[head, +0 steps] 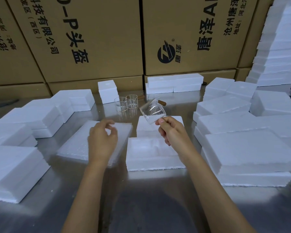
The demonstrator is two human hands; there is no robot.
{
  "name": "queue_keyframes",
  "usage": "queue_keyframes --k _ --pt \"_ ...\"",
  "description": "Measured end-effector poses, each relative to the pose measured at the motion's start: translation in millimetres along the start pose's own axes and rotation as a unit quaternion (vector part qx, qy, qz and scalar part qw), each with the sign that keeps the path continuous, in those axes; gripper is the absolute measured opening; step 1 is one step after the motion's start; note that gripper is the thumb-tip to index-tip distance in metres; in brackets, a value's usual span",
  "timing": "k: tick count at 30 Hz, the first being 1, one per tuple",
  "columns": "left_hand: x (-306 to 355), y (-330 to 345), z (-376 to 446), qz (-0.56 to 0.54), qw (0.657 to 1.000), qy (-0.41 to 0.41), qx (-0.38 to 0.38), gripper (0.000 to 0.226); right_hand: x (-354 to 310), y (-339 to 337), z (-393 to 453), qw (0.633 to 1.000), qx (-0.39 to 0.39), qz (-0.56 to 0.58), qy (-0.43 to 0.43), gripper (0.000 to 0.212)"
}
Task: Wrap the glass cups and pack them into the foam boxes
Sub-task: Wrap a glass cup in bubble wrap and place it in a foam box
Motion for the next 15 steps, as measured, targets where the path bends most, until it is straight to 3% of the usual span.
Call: queue_keyframes --k 2,6,11,15 --pt "-18.8 2.6 6.3 0.106 0.994 -0.002 -0.038 0.013 2.2 -4.0 1.5 1.000 0.027 0.008 0.007 0.022" --pt "-36.3 17.6 4.0 0.176 0.977 -0.025 -0.119 0.021 4.3 -8.3 2.9 0.998 0.058 0.015 0.010 0.021" --pt "-37.0 16.0 8.1 0.178 0.981 -0.012 -0.081 0.016 4.3 -11.7 3.1 0.997 0.074 0.024 0.012 0.020" --pt "-35.3 8.3 11.6 0.040 0.997 -0.057 -0.042 0.016 3.2 -11.2 1.9 0.997 0.072 0.027 0.010 0.020"
Point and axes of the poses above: each hand's wrist, its own z-axis towards the middle knuckle, its own y-axis out of the palm, x = y × z, the point moved 8 cm from there along z, towards the middle knuckle, and after that the axes turned 7 degrees about x, right-handed, at the moved point
